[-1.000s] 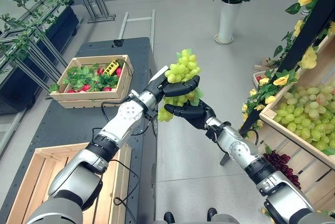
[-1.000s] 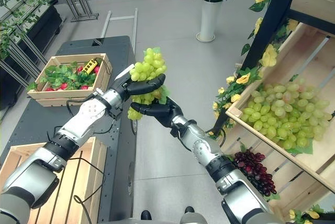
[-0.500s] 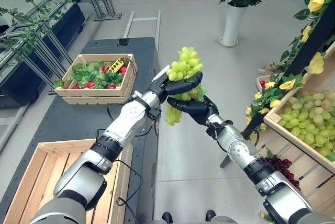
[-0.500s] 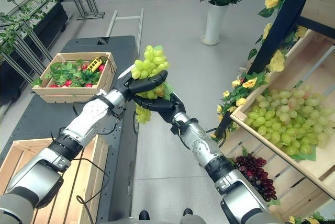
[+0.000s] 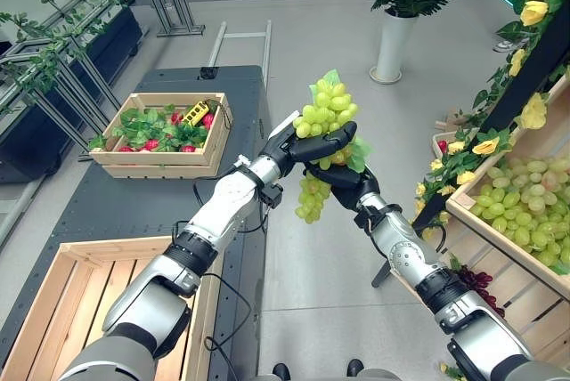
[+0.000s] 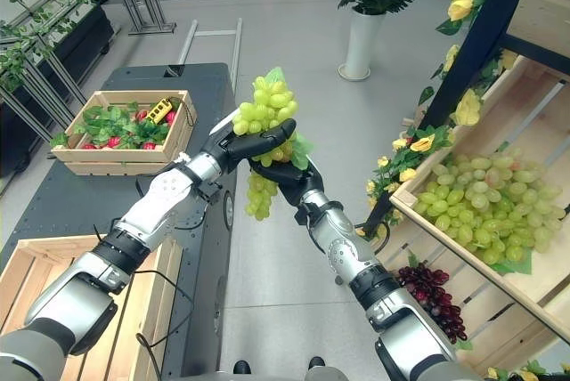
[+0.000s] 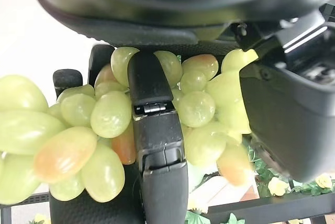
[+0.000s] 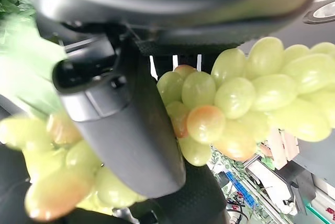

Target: Pick up the fruits from the basket on one side to the basket on the other side

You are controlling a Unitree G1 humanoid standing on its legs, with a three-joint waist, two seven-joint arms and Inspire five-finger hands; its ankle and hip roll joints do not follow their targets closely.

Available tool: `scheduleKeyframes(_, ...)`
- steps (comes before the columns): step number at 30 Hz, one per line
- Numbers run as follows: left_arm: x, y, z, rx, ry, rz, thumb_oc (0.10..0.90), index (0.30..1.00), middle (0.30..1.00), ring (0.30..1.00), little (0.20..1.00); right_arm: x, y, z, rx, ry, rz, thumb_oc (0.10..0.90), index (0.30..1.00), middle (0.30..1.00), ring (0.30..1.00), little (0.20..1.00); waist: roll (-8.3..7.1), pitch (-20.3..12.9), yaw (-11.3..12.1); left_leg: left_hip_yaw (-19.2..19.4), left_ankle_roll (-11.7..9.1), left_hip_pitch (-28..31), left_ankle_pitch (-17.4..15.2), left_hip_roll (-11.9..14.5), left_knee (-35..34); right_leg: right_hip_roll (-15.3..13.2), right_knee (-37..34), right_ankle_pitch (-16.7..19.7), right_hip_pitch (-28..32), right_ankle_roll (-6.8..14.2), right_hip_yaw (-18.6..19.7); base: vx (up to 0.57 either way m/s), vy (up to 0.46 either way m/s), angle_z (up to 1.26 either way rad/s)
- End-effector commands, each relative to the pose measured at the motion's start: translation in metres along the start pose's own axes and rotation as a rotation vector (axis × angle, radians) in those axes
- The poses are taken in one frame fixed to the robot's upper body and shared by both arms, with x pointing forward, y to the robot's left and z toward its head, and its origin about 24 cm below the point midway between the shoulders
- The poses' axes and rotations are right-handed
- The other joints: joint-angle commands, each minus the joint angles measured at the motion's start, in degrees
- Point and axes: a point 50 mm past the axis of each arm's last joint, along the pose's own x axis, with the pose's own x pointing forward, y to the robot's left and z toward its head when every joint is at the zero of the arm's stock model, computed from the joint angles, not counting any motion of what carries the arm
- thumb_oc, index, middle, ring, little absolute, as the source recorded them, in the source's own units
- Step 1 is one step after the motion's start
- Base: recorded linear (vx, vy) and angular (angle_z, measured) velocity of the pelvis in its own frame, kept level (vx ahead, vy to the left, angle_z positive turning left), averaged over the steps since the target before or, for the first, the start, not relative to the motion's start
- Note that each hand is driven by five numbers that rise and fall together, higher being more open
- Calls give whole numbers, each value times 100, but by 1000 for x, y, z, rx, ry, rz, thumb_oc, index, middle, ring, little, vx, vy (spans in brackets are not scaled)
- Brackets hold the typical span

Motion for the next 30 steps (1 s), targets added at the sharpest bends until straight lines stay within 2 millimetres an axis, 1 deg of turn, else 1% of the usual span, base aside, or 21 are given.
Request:
scheduleKeyframes(1,13,25,29,19,-121,138,800,900,900,900,900,29,64,54,28,-316,229,400,300,300,300,300,10,-687,-57,-103,-168,-4,-573,119,8,-108,47,-314,-36,-68,-16,0,0,0)
scheduleKeyframes(6,8,35,27,78,-111,238,800,900,900,900,900,25,58,56,-9,-327,208,400,300,300,300,300,16,-675,-83,-83,-165,-2,-577,123,3,-105,42,-308,-47,-65,4,-3,4,-3)
scheduleKeyframes(8,3,41,28,142,-121,306,800,900,900,900,900,23,53,56,-28,-326,194,400,300,300,300,300,11,-664,-95,-82,-165,-5,-575,120,3,-101,31,-298,-49,-64,12,-9,7,-6)
scheduleKeyframes(12,-6,54,30,228,-138,424,800,900,900,900,900,17,42,53,-56,-319,164,400,300,300,300,300,-13,-661,-109,-71,-171,-17,-565,129,3,-101,17,-287,-59,-60,17,-3,1,-2)
scheduleKeyframes(14,-15,63,30,265,-159,528,800,900,900,900,900,10,32,48,-91,-303,133,400,300,300,300,300,-37,-648,-134,-55,-175,-27,-560,138,3,-98,7,-272,-75,-54,35,-3,2,-2)
scheduleKeyframes(15,-16,63,30,267,-164,544,800,900,900,900,900,9,31,48,-97,-300,128,400,300,300,300,300,-39,-649,-138,-52,-175,-28,-560,139,3,-98,7,-271,-78,-54,38,0,0,0)
scheduleKeyframes(18,-31,72,27,229,-201,695,800,900,900,900,900,-2,18,39,-138,-274,86,400,300,300,300,300,-71,-609,-183,-33,-177,-30,-563,148,3,-92,3,-255,-101,-47,74,0,0,0)
scheduleKeyframes(23,-50,75,17,148,-239,879,800,900,900,900,900,-18,3,28,-196,-233,35,400,300,300,300,300,-138,-555,-289,28,-185,-27,-559,162,3,-77,3,-225,-139,-36,148,1,1,-1)
scheduleKeyframes(26,-55,74,14,100,-258,935,800,900,900,900,900,-24,-4,25,-241,-209,6,400,300,300,300,300,-171,-528,-367,79,-188,-20,-566,174,3,-61,3,-210,-168,-23,204,7,14,-7)
scheduleKeyframes(30,-57,71,13,48,-276,956,800,900,900,900,900,-34,-14,23,-260,-178,-17,400,300,300,300,300,-203,-511,-469,164,-190,2,-575,191,3,-36,3,-187,-200,-9,290,12,18,-16)
